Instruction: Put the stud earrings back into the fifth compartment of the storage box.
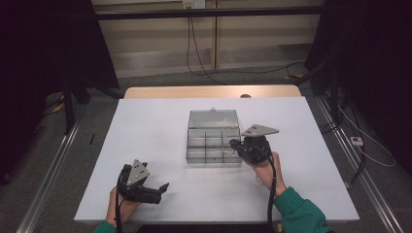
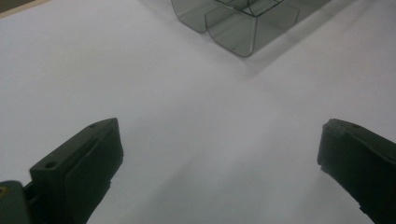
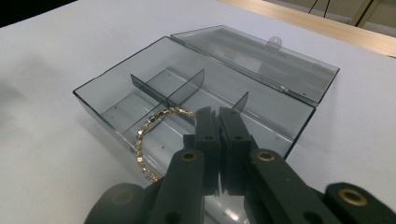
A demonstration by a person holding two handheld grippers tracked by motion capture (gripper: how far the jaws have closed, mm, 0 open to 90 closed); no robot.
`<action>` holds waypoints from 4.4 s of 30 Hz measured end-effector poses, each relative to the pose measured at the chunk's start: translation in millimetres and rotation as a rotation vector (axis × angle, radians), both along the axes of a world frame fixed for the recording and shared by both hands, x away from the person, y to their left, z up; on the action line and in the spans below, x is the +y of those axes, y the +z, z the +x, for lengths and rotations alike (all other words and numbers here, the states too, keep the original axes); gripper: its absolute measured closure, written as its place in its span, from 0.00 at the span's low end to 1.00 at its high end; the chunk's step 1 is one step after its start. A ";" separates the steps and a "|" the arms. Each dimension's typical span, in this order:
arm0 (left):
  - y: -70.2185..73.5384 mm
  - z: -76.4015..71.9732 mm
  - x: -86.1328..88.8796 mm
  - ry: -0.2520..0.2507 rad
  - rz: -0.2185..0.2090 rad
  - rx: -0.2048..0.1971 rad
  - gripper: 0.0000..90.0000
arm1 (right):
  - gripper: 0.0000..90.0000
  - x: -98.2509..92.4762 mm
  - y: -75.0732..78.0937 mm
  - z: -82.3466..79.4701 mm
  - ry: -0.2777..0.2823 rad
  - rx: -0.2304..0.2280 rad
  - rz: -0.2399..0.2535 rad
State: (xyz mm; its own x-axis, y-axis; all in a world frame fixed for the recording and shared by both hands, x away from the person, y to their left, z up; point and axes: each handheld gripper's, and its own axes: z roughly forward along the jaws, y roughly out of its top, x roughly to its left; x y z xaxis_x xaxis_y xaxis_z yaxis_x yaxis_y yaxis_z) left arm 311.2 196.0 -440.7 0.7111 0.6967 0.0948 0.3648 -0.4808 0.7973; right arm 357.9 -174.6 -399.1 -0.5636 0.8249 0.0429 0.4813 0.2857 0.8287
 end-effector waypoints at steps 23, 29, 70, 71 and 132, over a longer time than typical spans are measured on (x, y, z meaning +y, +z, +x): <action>0.7 0.3 1.0 0.006 -0.001 0.000 0.00 | 0.98 21.4 -4.3 14.7 0.042 0.022 0.006; 1.2 0.0 1.0 0.006 -0.003 -0.005 0.00 | 0.98 23.7 -4.2 17.7 0.042 0.025 0.013; 0.0 0.8 0.2 -0.005 -0.001 0.001 0.00 | 0.98 44.1 -25.1 33.9 0.056 0.064 -0.074; 0.2 0.8 0.1 -0.007 0.000 0.001 0.00 | 0.98 44.1 -25.7 34.1 0.055 0.063 -0.077; 0.0 -0.1 3.2 -0.001 -0.001 0.002 0.00 | 0.33 36.3 -24.9 27.6 0.137 0.098 -0.084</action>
